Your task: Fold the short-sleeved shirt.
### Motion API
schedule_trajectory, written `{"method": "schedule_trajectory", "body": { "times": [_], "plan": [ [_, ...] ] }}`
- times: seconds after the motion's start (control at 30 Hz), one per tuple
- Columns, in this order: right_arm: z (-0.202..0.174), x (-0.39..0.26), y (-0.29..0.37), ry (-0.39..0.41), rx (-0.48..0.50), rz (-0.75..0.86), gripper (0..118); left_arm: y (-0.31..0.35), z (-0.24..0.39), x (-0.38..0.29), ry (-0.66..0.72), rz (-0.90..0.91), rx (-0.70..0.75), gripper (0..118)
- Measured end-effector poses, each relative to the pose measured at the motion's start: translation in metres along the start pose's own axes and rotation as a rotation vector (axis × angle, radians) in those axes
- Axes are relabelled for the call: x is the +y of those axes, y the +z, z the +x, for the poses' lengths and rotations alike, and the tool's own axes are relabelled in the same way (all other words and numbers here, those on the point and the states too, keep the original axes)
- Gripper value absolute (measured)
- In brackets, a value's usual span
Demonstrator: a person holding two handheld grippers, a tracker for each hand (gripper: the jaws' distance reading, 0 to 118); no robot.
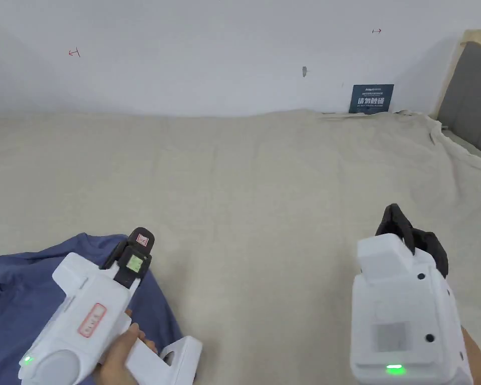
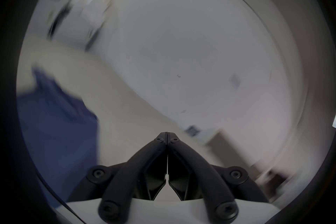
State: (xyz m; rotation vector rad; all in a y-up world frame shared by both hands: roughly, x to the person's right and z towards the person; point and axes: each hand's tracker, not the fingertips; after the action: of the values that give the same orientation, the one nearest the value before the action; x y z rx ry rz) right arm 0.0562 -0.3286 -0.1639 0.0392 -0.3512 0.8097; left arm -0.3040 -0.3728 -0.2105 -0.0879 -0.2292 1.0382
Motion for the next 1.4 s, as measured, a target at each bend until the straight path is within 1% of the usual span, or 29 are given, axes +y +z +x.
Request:
{"method": "schedule_trajectory", "body": {
  "times": [0.03, 0.07, 0.1, 0.13, 0.17, 0.23, 0.27, 0.33, 0.37, 0.4, 0.43, 0.47, 0.53, 0.6, 0.63, 0.73, 0.9, 1.4],
  "plan": [
    [-0.004, 0.001, 0.003, 0.075, -0.035, 0.038, 0, 0.0, -0.011, 0.001, 0.146, -0.004, -0.047, 1],
    [-0.006, 0.001, 0.005, 0.125, -0.058, 0.069, 0, 0.001, -0.018, 0.0, 0.237, 0.004, -0.076, 1],
    [-0.007, 0.0, 0.006, 0.138, -0.065, 0.09, 0, 0.002, -0.025, -0.002, 0.331, 0.012, -0.102, 1],
    [-0.007, 0.0, 0.007, 0.131, -0.067, 0.092, 0, 0.002, -0.027, -0.003, 0.34, 0.012, -0.098, 1],
    [-0.004, -0.002, 0.006, 0.105, -0.051, 0.077, 0, 0.003, -0.026, -0.003, 0.326, 0.016, -0.085, 1],
    [0.003, -0.002, 0.003, 0.007, -0.014, 0.031, 0, 0.002, -0.008, -0.003, 0.142, 0.006, -0.03, 1],
    [0.008, -0.002, 0.001, -0.075, 0.007, -0.003, 0, 0.0, 0.005, -0.002, -0.008, -0.009, 0.014, 1],
    [0.025, -0.005, -0.006, -0.305, 0.082, -0.079, 0, -0.002, 0.036, -0.008, -0.376, -0.016, 0.084, 1],
    [0.032, -0.008, -0.009, -0.427, 0.122, -0.117, 0, -0.005, 0.046, -0.015, -0.539, -0.014, 0.118, 1],
    [0.04, -0.013, -0.012, -0.563, 0.167, -0.157, 0, -0.007, 0.056, -0.024, -0.722, -0.009, 0.153, 1],
    [0.045, -0.018, -0.016, -0.656, 0.201, -0.183, 0, -0.008, 0.062, -0.033, -0.858, 0.006, 0.175, 1],
    [0.048, -0.023, -0.019, -0.735, 0.236, -0.201, 0, -0.009, 0.066, -0.041, -0.953, 0.017, 0.198, 1],
    [0.051, -0.031, -0.021, -0.829, 0.266, -0.231, 0, -0.011, 0.067, -0.059, -1.125, 0.067, 0.26, 1],
    [0.049, -0.035, -0.022, -0.864, 0.297, -0.239, 0, -0.013, 0.066, -0.07, -1.215, 0.095, 0.3, 1],
    [0.048, -0.037, -0.022, -0.852, 0.29, -0.244, 0, -0.013, 0.062, -0.071, -1.224, 0.087, 0.307, 1],
    [0.045, -0.036, -0.02, -0.82, 0.289, -0.239, 0, -0.013, 0.059, -0.071, -1.184, 0.056, 0.294, 1],
    [0.045, -0.032, -0.018, -0.813, 0.293, -0.23, 0, -0.011, 0.055, -0.064, -1.138, 0.058, 0.298, 1],
    [0.045, -0.031, -0.015, -0.801, 0.3, -0.23, 0, -0.011, 0.053, -0.06, -1.122, 0.055, 0.299, 1]
  ]
}}
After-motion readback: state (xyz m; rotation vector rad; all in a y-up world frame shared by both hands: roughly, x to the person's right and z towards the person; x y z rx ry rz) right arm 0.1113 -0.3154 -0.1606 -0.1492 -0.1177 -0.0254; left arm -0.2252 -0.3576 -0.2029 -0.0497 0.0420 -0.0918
